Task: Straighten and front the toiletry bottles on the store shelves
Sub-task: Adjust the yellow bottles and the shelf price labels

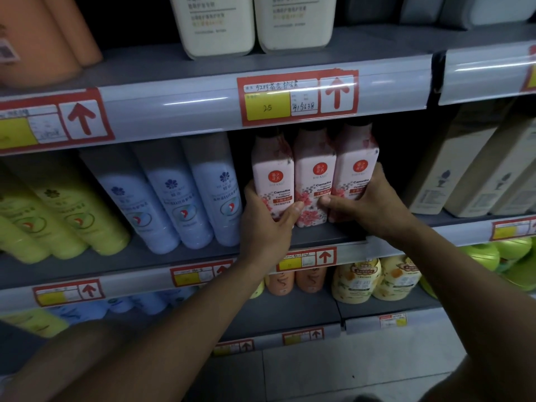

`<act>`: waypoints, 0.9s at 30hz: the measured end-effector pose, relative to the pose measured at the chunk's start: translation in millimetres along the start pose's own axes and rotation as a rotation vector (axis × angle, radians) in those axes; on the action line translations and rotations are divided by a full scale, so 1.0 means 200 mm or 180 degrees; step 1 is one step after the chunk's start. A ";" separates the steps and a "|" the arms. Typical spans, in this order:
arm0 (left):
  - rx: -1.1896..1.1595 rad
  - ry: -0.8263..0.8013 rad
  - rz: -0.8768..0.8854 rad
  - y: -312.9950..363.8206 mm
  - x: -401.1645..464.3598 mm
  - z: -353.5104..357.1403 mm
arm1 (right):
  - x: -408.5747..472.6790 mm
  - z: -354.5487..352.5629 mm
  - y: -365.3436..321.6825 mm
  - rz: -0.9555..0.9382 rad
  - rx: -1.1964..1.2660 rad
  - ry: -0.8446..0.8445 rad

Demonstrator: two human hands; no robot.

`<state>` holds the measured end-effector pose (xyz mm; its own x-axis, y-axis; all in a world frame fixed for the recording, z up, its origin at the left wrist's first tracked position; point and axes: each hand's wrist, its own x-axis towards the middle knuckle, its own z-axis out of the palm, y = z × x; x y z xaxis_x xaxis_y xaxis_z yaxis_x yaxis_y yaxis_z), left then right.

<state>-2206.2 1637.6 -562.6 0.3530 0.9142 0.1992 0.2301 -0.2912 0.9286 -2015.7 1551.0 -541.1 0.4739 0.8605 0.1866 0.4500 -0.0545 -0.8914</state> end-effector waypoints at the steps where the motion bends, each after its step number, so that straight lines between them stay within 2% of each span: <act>1: 0.0049 -0.0035 -0.0035 0.00 0.00 -0.01 | -0.01 0.00 -0.01 0.0071 -0.0025 0.0082; 8: 0.0447 -0.0440 -0.0256 0.04 -0.01 -0.09 | -0.05 0.02 0.00 0.0117 -0.0413 0.0406; 15: 0.0605 -0.0825 -0.0298 0.09 -0.07 -0.19 | -0.12 0.05 0.00 0.0234 -0.1115 0.0688; 19: 0.0652 -0.0950 -0.0264 0.14 -0.09 -0.29 | -0.22 0.10 -0.06 0.0280 -0.1333 0.1468; 22: 0.0954 -0.0747 -0.0121 0.17 -0.14 -0.38 | -0.29 0.15 -0.17 0.0339 -0.1306 0.1791; 24: 0.1146 -0.0649 -0.0020 0.18 -0.18 -0.43 | -0.33 0.18 -0.24 0.0271 -0.1321 0.1812; 27: 0.1241 -0.0533 0.0050 0.19 -0.24 -0.53 | -0.38 0.24 -0.33 0.0125 -0.1373 0.1426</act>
<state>-2309.4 1612.8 -503.1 0.4943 0.8597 0.1288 0.5380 -0.4189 0.7314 -2117.7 1512.8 -515.9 0.7259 0.5626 0.3956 0.6466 -0.3622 -0.6714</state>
